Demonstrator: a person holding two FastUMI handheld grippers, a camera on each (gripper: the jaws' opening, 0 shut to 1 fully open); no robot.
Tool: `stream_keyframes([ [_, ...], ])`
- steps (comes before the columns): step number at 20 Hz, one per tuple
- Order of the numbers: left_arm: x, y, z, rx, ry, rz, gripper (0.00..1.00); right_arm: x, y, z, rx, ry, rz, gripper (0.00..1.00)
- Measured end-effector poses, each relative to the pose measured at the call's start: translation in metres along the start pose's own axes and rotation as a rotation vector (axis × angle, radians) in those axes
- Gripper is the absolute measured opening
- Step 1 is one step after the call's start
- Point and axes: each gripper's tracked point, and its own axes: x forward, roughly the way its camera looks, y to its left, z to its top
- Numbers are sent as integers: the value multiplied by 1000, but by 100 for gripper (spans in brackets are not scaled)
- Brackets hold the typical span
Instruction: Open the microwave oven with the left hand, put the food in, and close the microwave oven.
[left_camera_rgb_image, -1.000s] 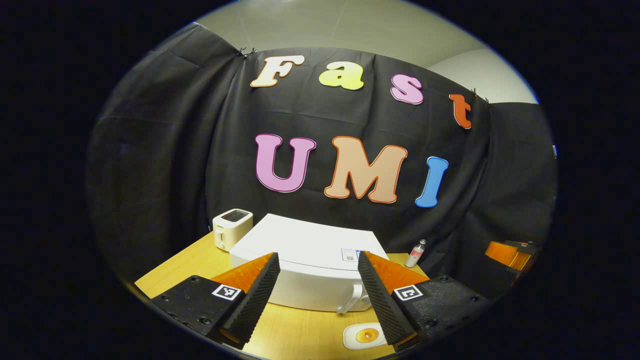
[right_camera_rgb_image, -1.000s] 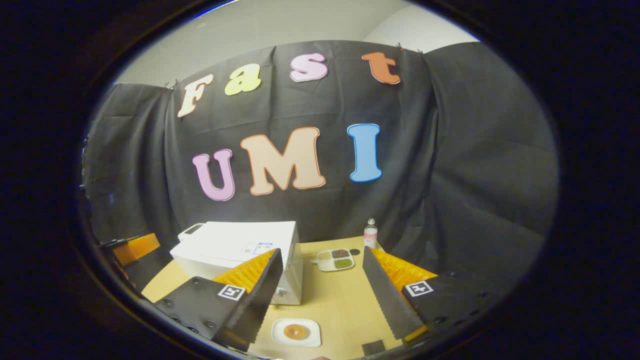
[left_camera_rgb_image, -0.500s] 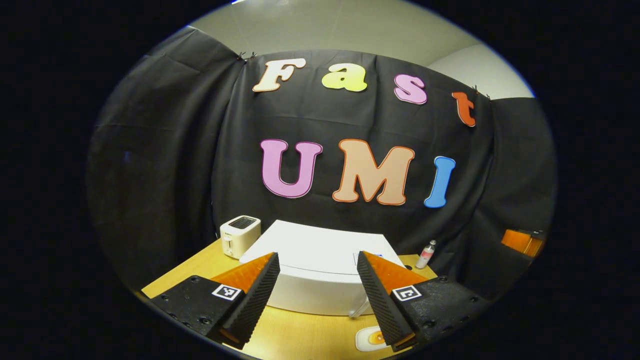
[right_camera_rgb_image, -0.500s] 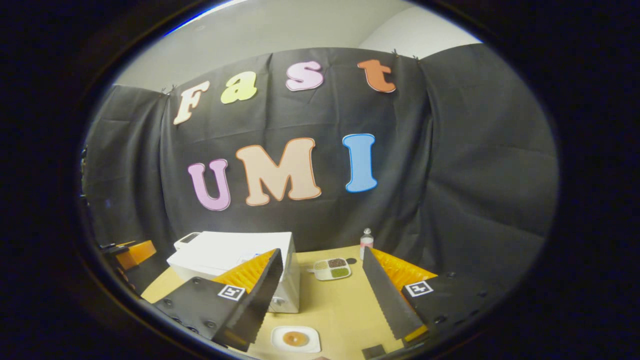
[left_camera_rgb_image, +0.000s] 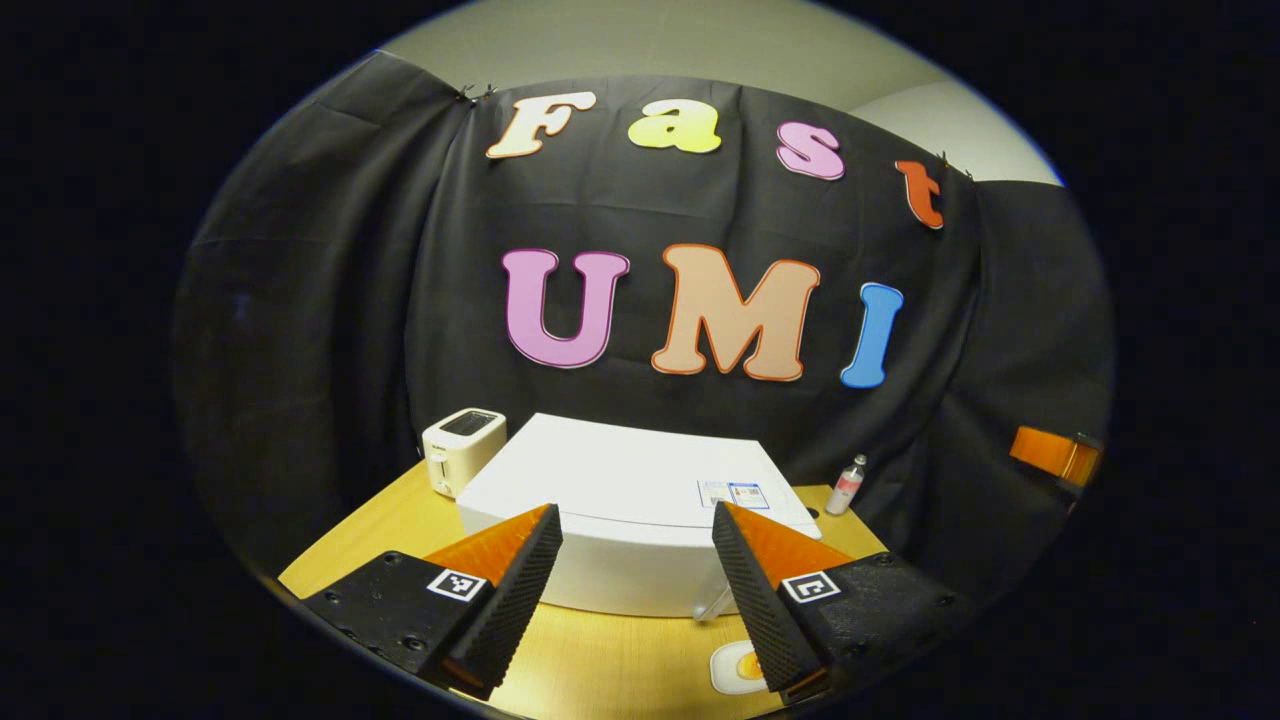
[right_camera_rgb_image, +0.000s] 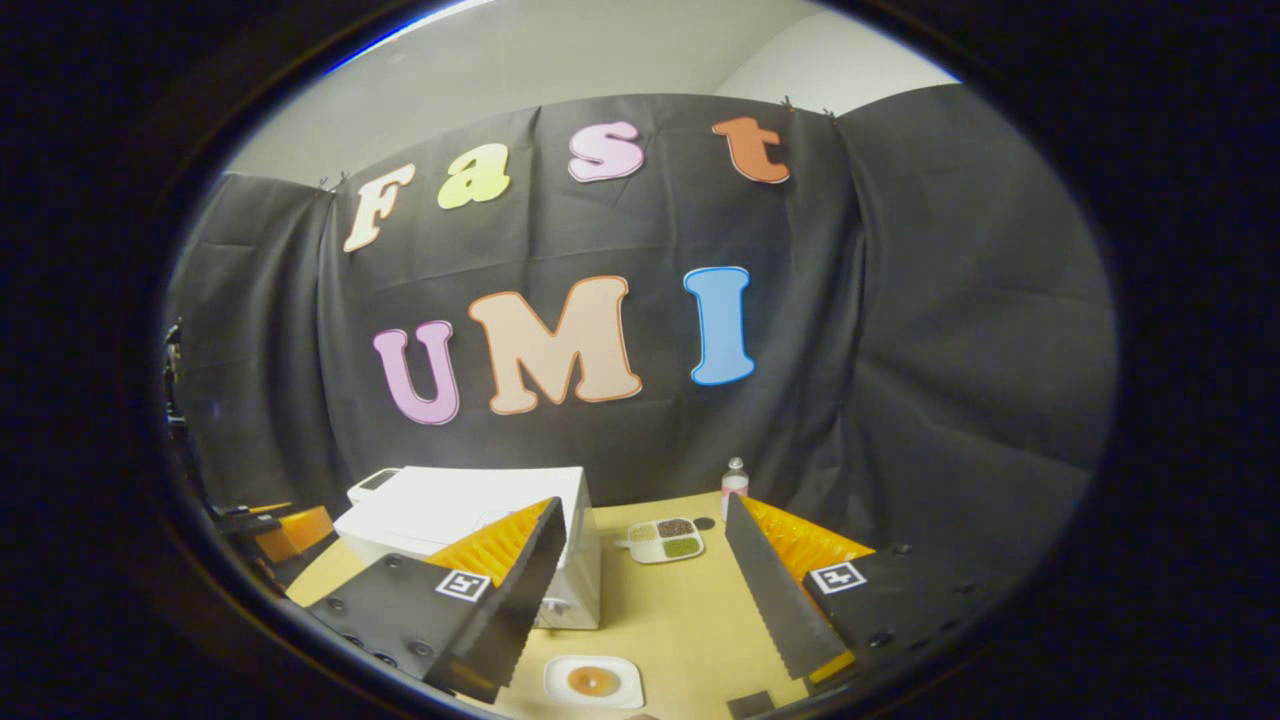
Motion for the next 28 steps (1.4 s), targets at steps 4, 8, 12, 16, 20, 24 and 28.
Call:
stream_keyframes([
  [4,9,-21,-34,13,78,-67,89,0,-2,-1,8,3,-2,92],
  [8,17,-31,-74,36,172,-92,89,0,-7,-5,12,11,-17,92],
  [12,26,-37,-121,48,271,-106,89,-3,-16,-7,23,10,-37,99],
  [16,38,-44,-165,38,356,-117,90,-6,-25,-10,32,16,-47,99],
  [20,56,-57,-200,21,418,-139,88,-5,-31,-8,43,14,-45,92],
  [24,79,-71,-224,21,456,-158,88,-3,-36,-9,42,19,-38,92],
  [28,99,-80,-234,7,468,-149,88,-1,-43,-10,41,30,-42,92],
])
